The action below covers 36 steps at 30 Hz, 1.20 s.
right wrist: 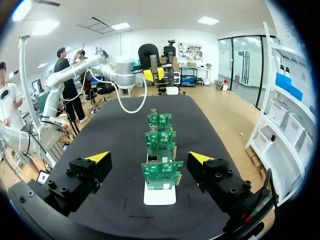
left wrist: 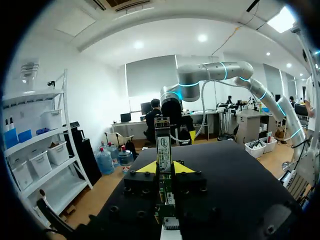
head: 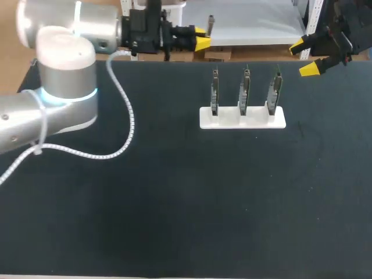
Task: Pick up the optical module with the left hand, and insert it into the network port with the right hand.
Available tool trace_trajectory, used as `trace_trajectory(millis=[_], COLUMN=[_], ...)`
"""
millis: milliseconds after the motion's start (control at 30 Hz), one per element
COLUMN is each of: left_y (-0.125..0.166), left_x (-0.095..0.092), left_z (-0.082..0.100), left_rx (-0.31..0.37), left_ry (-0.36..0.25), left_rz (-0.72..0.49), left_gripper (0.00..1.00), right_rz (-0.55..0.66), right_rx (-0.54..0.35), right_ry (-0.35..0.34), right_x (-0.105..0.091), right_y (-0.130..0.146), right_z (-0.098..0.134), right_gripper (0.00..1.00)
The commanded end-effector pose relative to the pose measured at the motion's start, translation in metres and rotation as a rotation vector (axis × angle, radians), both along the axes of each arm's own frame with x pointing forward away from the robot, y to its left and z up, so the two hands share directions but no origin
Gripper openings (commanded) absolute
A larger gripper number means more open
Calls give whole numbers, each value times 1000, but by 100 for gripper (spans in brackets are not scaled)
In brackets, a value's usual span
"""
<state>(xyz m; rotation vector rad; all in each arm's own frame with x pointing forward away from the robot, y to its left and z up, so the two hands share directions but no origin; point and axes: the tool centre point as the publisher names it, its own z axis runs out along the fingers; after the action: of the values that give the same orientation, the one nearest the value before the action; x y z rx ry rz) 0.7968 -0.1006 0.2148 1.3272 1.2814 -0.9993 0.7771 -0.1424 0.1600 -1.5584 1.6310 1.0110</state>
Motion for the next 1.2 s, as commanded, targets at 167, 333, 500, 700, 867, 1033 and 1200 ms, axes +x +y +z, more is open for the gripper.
trace_trajectory(millis=[167,333,500,700,867,1033,1200], left_y=[-61,-79,-94,-115,-126,-136,-145], left_x=[8,3,1,-4,-6,-5,-5], left_z=[-4,-4,-8,-12,-13,-18,-21], left_rx=[-72,-78,-90,-130,-134,-127,-127], left_ry=[-6,-2,21,66,67,90,98], left_rz=[-80,-92,-87,-101,-92,-66,-59], left_gripper=[0,0,0,0,0,0,0], right_rz=[-4,-4,-4,-4,-4,-4,-4], right_rx=[-1,-1,-1,-1,-1,-1,-1], right_ry=[-4,-4,-4,-4,-4,-4,-4], right_x=[-2,-2,-2,-2,-2,-2,-2], right_y=[0,0,0,0,0,0,0], right_z=[0,0,0,0,0,0,0], right_gripper=[100,100,100,100,100,100,100])
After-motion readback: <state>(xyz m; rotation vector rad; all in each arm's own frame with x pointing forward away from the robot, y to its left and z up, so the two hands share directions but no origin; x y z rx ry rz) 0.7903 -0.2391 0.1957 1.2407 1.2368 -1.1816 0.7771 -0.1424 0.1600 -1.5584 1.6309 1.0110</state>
